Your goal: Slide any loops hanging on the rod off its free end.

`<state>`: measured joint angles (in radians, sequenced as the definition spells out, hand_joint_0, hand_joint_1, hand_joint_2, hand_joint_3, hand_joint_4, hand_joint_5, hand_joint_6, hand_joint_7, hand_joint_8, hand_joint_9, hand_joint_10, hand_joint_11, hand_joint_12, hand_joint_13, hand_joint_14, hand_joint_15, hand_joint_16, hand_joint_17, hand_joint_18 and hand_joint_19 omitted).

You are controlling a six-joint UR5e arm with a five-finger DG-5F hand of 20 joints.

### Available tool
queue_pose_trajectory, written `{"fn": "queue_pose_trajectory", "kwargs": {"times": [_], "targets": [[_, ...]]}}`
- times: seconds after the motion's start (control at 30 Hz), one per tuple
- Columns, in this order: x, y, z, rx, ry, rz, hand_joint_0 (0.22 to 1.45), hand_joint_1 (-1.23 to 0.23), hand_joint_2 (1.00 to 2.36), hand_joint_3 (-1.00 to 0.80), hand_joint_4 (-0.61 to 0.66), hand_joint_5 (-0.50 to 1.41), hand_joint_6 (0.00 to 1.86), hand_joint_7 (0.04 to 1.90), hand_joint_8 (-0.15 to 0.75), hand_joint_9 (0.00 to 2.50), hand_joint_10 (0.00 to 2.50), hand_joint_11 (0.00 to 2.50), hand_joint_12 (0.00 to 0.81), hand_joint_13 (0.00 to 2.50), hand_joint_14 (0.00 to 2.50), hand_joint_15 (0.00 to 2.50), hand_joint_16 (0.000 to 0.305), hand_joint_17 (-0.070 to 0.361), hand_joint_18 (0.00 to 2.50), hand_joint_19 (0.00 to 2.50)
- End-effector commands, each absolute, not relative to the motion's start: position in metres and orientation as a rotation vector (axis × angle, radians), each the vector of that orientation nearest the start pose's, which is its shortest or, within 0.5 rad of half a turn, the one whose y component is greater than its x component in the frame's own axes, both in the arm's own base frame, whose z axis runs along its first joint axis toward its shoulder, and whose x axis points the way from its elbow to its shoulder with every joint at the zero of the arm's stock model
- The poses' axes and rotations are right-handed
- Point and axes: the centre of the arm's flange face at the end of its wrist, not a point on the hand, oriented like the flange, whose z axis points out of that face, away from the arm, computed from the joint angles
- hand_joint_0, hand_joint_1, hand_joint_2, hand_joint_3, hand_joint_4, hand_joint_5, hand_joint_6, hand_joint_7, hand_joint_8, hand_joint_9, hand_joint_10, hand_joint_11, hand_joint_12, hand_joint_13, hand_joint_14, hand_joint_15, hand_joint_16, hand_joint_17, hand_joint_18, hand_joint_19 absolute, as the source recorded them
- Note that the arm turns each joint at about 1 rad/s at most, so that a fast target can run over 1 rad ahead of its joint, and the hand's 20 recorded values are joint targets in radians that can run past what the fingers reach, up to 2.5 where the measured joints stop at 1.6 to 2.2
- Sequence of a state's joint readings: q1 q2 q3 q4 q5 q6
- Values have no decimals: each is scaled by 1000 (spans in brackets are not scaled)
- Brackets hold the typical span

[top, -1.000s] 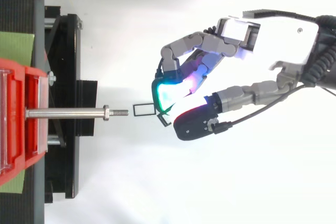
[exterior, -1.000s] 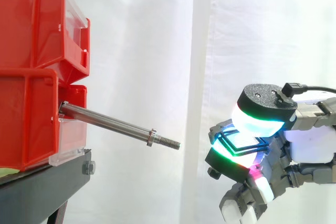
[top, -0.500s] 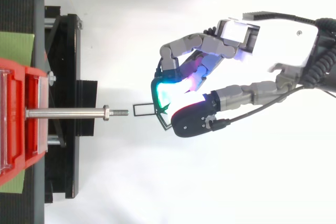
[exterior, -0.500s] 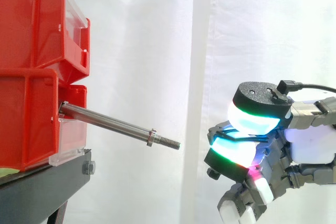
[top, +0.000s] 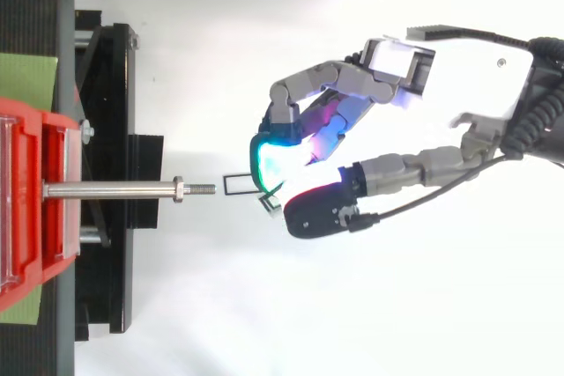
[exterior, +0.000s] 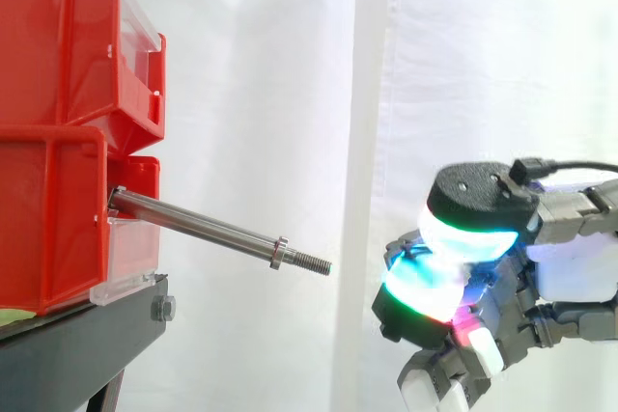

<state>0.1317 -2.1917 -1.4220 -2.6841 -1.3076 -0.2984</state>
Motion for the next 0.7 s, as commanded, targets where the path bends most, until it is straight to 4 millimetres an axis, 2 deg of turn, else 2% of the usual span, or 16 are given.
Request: {"fn": "queue_pose_trajectory", "kwargs": {"times": [0.0,0.07,0.1,0.17,0.33,0.47,0.6,0.67], "targets": [[706,-65,228,1068,1267,879,578,-763,1009,-102,330,-161,864,1168,361,1008,14,642,344,757,9,255,46,103,693,330],[706,-64,228,1070,1265,877,590,-769,1009,-153,311,-161,870,1163,358,1009,12,651,337,755,8,254,44,100,684,329],[707,-64,229,1071,1262,875,592,-751,1013,-225,282,-159,871,1199,323,1007,12,662,309,738,10,262,39,87,647,362],[707,-63,230,1070,1260,876,599,-728,1013,-297,266,-146,862,1268,311,1024,16,670,288,730,9,273,35,79,632,378],[707,-61,230,1070,1261,878,597,-641,1010,-363,252,-117,838,1360,301,1049,15,634,279,726,11,266,35,78,624,385],[707,-60,230,1078,1257,881,583,-626,1015,-275,219,-105,824,1360,290,1050,13,601,280,724,10,274,35,78,604,396],[707,-59,230,1081,1254,882,578,-771,1011,-79,242,-115,840,1323,346,1052,12,604,329,765,7,241,45,100,694,313],[706,-60,229,1083,1255,882,584,-799,1011,-64,231,-124,851,1306,342,1040,12,611,328,763,7,241,44,99,691,316]]}}
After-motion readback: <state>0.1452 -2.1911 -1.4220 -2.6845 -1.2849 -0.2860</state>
